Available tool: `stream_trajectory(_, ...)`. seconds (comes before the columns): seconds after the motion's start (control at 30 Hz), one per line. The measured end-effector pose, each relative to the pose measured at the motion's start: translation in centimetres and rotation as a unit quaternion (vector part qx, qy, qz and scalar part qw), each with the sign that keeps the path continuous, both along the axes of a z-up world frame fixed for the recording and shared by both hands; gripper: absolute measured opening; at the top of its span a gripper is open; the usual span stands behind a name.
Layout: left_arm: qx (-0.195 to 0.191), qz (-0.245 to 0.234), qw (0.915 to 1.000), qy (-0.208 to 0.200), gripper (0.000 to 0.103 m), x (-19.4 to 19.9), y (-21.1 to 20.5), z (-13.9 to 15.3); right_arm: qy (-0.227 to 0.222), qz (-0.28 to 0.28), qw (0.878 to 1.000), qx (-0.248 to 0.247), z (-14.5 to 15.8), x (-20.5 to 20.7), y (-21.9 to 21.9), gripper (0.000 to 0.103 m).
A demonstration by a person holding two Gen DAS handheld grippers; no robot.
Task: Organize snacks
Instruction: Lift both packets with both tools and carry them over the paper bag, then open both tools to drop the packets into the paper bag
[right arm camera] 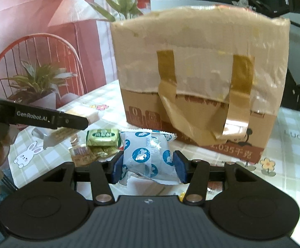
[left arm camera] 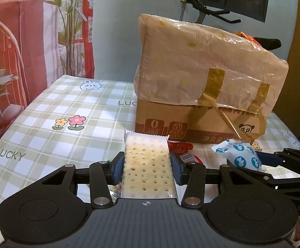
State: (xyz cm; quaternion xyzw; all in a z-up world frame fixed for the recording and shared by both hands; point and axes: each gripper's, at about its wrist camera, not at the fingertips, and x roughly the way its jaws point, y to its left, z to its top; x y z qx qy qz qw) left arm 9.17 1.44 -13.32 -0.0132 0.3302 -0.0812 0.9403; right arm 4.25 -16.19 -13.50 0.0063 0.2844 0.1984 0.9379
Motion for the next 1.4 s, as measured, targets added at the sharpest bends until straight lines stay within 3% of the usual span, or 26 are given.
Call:
stream_trajectory(0.3, -0.011, -0.002, 0.9988, -0.048, 0.05, -0.2, 0.7, 3.3, -0.049, 0.003, 0.999, 0.013, 3.1, -0.6, -0.1, 0.053)
stream_trajectory(0.57, -0.018, -0.02, 0.9929, -0.116, 0.05, 1.5, 0.0, 8.9, -0.134, 0.01, 0.99, 0.05, 9.3, -0.1, -1.0, 0.053)
stream_trajectory(0.77, -0.038, -0.035, 0.989, -0.139, 0.05, 4.5, -1.6, 12.3, -0.18, 0.007, 0.983, 0.038, 13.4, 2.4, -1.3, 0.053)
stream_trajectory(1.03, -0.055, -0.053, 0.9861, -0.147, 0.05, 10.5, -4.1, 14.0, -0.154, -0.031, 0.986, -0.058, 15.4, 9.6, -0.6, 0.053)
stream_trajectory(1.23, -0.051, -0.056, 0.9883, -0.133, 0.05, 14.5, -5.5, 13.3, -0.131, -0.051, 0.987, -0.076, 14.7, 13.6, -0.9, 0.053)
stream_trajectory(1.4, -0.075, -0.052, 0.9911, -0.097, 0.05, 16.8, -5.2, 11.6, -0.118, -0.051, 0.988, -0.081, 14.1, 15.4, -1.2, 0.054)
